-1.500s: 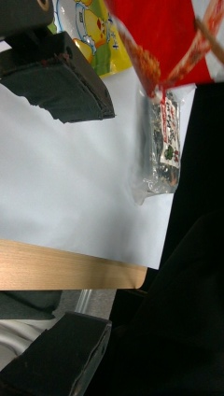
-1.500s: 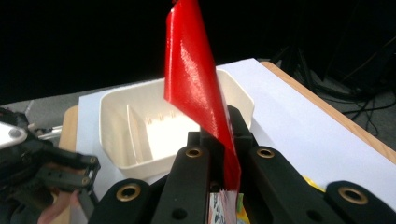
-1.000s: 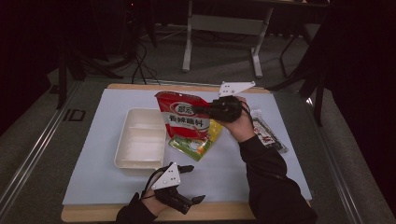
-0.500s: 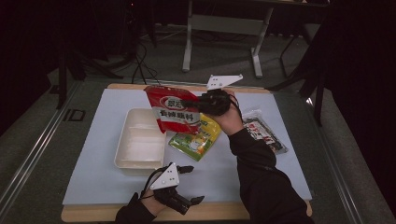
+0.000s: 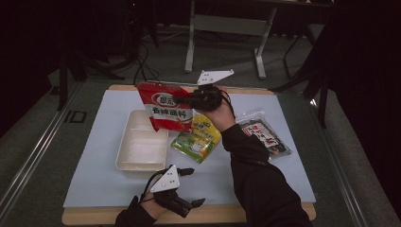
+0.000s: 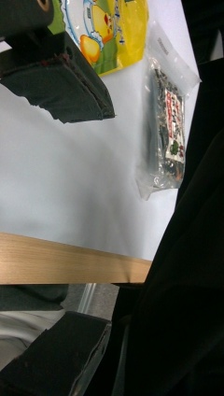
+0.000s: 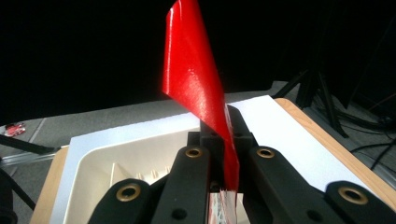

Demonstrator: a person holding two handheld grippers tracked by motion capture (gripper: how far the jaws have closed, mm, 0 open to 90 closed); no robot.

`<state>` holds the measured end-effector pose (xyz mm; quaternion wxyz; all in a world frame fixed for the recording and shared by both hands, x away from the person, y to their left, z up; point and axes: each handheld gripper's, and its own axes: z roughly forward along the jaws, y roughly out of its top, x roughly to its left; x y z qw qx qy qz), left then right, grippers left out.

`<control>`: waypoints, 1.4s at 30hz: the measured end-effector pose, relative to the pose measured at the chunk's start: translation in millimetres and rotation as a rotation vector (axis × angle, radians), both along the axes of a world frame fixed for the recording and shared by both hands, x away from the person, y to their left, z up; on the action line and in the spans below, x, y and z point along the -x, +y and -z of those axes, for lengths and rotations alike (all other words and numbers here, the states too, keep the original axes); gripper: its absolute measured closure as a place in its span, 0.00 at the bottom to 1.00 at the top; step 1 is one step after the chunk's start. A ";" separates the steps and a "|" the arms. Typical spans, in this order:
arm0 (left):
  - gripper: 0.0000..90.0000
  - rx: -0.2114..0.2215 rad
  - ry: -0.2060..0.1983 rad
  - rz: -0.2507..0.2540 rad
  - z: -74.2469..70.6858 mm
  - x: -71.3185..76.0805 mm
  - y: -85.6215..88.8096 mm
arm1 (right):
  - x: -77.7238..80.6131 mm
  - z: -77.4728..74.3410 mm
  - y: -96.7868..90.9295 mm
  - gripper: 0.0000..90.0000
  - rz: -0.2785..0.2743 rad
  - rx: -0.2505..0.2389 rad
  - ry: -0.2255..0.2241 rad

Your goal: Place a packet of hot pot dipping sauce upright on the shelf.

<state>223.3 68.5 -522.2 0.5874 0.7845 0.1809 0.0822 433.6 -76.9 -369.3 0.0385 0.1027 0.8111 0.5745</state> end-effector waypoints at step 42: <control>0.04 -0.010 0.005 0.002 4.4 6.0 4.7 | -42.4 48.8 80.5 1.00 0.035 -0.033 0.039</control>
